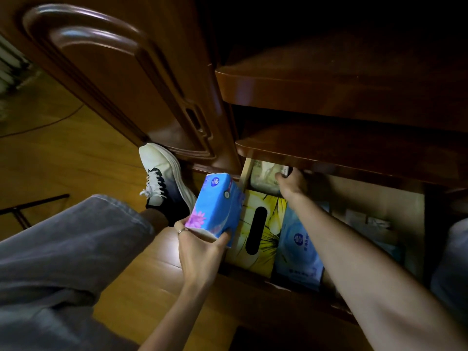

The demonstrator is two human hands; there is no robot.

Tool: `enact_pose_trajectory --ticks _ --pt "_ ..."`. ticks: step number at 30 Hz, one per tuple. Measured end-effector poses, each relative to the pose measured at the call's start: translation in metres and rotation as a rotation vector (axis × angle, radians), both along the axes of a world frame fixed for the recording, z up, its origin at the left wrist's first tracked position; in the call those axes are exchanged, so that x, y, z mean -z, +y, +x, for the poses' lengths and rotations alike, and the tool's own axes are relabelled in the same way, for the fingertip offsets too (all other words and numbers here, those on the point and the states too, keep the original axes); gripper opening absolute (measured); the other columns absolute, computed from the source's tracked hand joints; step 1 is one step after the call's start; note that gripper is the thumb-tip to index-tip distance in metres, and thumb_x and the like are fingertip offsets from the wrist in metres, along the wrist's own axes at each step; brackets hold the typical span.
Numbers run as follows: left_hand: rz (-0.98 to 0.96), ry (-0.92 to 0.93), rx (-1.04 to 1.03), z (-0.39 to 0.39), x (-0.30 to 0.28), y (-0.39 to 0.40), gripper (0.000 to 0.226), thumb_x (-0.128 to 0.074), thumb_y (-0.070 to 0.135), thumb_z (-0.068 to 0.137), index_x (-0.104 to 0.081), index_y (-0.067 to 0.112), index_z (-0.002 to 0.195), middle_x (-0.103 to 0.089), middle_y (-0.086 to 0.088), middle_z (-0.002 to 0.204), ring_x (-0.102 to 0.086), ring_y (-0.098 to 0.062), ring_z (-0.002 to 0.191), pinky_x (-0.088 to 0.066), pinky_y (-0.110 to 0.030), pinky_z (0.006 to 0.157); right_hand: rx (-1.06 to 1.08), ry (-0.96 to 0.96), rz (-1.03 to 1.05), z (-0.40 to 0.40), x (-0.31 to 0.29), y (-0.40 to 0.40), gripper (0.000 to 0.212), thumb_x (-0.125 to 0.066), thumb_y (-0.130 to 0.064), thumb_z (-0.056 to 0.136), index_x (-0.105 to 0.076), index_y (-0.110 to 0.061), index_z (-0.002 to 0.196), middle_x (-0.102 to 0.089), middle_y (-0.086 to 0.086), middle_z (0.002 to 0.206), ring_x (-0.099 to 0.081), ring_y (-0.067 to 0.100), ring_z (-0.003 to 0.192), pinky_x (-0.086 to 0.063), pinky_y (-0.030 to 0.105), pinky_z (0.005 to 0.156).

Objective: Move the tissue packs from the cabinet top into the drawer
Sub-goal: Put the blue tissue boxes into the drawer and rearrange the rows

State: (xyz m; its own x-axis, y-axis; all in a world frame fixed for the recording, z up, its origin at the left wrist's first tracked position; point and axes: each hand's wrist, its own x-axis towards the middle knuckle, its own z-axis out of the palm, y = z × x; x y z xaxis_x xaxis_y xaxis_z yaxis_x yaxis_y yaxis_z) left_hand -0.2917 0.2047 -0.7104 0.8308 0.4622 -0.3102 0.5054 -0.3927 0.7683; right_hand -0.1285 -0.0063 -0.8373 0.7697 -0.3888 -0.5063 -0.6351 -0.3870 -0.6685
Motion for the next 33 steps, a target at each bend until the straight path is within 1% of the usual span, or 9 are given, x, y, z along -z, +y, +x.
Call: enact_pose_trajectory --ticks 6,10,14,17,20,23,27,30,33 --pt "0.021 0.004 0.015 0.002 -0.002 -0.002 0.077 -0.079 0.05 0.052 -0.032 0.033 0.11 -0.062 0.005 0.098 -0.07 -0.023 0.076 -0.059 -0.052 0.054 -0.19 0.03 -0.056 -0.003 0.002 -0.005 0.039 -0.069 -0.025 0.091 -0.059 -0.021 0.128 -0.07 0.007 0.119 -0.066 0.033 0.111 -0.054 0.044 0.095" --pt "0.058 -0.047 0.015 0.001 -0.002 -0.005 0.073 -0.08 0.049 0.051 -0.032 0.035 0.105 -0.061 0.01 0.096 -0.067 -0.015 0.08 -0.059 -0.048 0.057 -0.094 0.049 0.123 -0.008 -0.009 -0.013 0.074 -0.067 -0.04 0.092 -0.035 -0.015 0.155 -0.05 0.012 0.15 -0.049 0.035 0.135 -0.043 0.04 0.106" --pt "0.123 -0.148 0.106 -0.001 -0.005 -0.01 0.077 -0.082 0.045 0.053 -0.038 0.039 0.116 -0.058 0.012 0.105 -0.063 -0.009 0.093 -0.057 -0.034 0.065 0.034 -0.063 0.205 -0.034 -0.027 -0.023 0.065 -0.064 -0.032 0.097 -0.032 -0.019 0.152 -0.044 0.009 0.153 -0.048 0.03 0.136 -0.044 0.044 0.108" --pt "0.164 -0.233 0.229 -0.004 -0.011 -0.022 0.079 -0.083 0.05 0.057 -0.04 0.041 0.123 -0.053 0.017 0.114 -0.061 -0.001 0.097 -0.054 -0.028 0.07 0.034 -0.133 0.25 -0.057 -0.048 -0.04 0.045 -0.064 -0.021 0.098 -0.048 -0.019 0.14 -0.056 0.005 0.137 -0.057 0.019 0.116 -0.049 0.024 0.083" --pt "0.105 -0.231 0.255 -0.008 -0.017 -0.041 0.071 -0.083 0.055 0.056 -0.039 0.045 0.111 -0.058 0.016 0.108 -0.061 0.0 0.092 -0.055 -0.03 0.069 0.039 -0.146 0.213 -0.082 -0.067 -0.06 0.025 -0.06 -0.015 0.1 -0.06 -0.015 0.124 -0.064 0.007 0.118 -0.062 0.021 0.105 -0.047 0.026 0.077" --pt "-0.17 -0.176 0.217 -0.011 -0.02 -0.063 0.068 -0.086 0.054 0.057 -0.048 0.028 0.108 -0.07 0.006 0.101 -0.07 -0.01 0.09 -0.058 -0.036 0.074 0.06 -0.055 0.408 -0.115 -0.089 -0.073 0.029 -0.06 -0.033 0.1 -0.065 -0.013 0.121 -0.07 0.008 0.102 -0.069 0.016 0.077 -0.05 0.023 0.057" --pt "-0.508 -0.028 0.389 -0.014 -0.02 -0.092 0.055 -0.085 0.037 0.076 -0.063 0.011 0.118 -0.075 -0.009 0.11 -0.074 -0.016 0.096 -0.06 -0.03 0.077 -0.077 0.046 0.816 -0.153 -0.107 -0.085 0.062 -0.076 -0.057 0.081 -0.065 -0.019 0.129 -0.074 0.008 0.118 -0.072 0.027 0.105 -0.058 0.039 0.083" --pt "-0.511 0.12 0.497 -0.018 -0.013 -0.1 0.097 -0.082 0.05 0.076 -0.031 0.008 0.147 -0.07 -0.008 0.12 -0.065 -0.016 0.115 -0.046 -0.039 0.106 -0.037 -0.033 0.761 -0.166 -0.101 -0.095 0.081 -0.09 -0.055 0.062 -0.063 -0.019 0.13 -0.072 0.006 0.124 -0.066 0.031 0.118 -0.051 0.051 0.103" --pt "-0.361 0.111 0.485 -0.016 -0.011 -0.095 0.108 -0.069 0.071 0.073 -0.013 0.03 0.157 -0.061 0.006 0.128 -0.053 -0.012 0.122 -0.038 -0.033 0.105 0.016 -0.042 0.619 -0.169 -0.093 -0.113 0.071 -0.087 -0.049 0.069 -0.061 -0.023 0.13 -0.071 -0.001 0.124 -0.064 0.025 0.119 -0.048 0.049 0.107"
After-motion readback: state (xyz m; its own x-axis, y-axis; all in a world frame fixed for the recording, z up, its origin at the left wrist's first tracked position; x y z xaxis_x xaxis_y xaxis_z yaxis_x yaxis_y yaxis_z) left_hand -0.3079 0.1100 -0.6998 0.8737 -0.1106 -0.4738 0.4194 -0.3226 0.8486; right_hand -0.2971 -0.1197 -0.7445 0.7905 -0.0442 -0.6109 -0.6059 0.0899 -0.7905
